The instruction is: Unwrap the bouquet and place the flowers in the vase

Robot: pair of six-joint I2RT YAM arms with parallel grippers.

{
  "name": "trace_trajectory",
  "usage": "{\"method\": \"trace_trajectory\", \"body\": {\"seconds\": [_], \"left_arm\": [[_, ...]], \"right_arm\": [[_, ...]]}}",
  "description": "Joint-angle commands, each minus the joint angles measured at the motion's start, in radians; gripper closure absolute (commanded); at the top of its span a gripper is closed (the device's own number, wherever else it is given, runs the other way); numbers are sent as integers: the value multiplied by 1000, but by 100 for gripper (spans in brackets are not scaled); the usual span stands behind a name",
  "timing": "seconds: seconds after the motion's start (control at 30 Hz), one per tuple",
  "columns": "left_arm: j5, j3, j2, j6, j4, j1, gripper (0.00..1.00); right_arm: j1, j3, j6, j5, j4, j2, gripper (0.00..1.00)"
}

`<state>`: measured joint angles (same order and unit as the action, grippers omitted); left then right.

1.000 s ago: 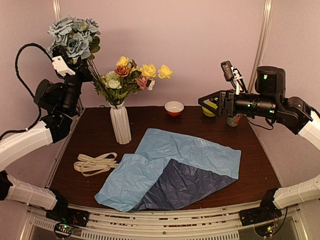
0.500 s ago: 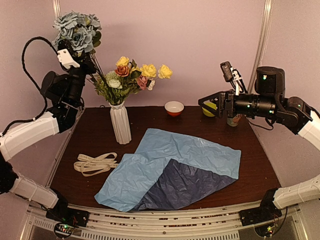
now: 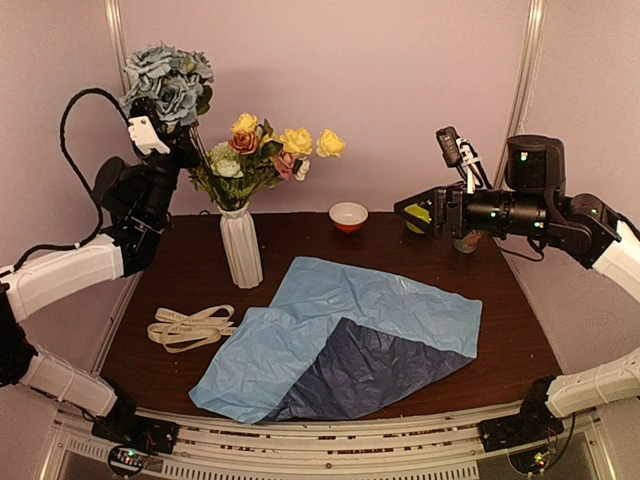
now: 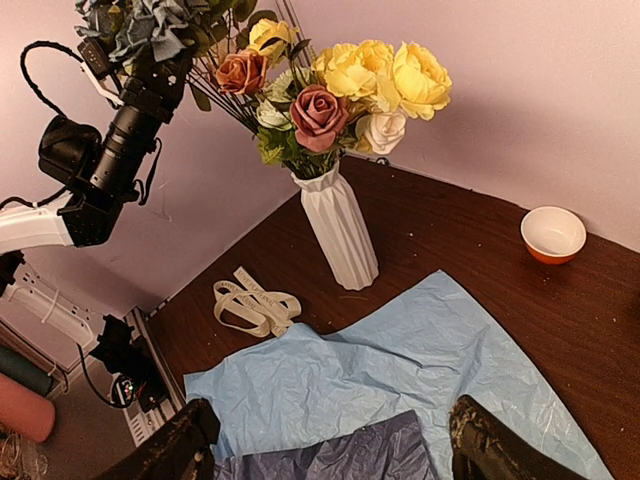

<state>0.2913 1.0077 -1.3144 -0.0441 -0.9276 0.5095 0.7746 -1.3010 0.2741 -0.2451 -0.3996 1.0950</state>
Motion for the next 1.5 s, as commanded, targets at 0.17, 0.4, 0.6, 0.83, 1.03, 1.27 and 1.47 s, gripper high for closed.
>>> {"method": "trace_trajectory", "body": {"seconds": [0.17,0.4,0.6,0.83,1.03,1.27,1.47], "left_arm": [[13,-226,12,-79,16,-7,100],[29,-242,-34,-114,32,-6,100],[18,-165,-85,-103,65,-7,100],[-87,-110,-139,-159,107,-5,90],[-100,-51,-163,-165,149,0,75],[-59,-52,-134,-154,179,4,67],[-9,-50,-68,-179,269,6,43]], "right_arm": [[7,25,-14,10,-10,6,20],[7,20,-13,9,-8,9,20],[6,26,-6,11,-7,-2,20],[6,43,6,22,-1,-26,20],[7,57,18,25,4,-42,20],[6,60,17,33,4,-55,19],[8,61,16,27,13,-54,19]]}}
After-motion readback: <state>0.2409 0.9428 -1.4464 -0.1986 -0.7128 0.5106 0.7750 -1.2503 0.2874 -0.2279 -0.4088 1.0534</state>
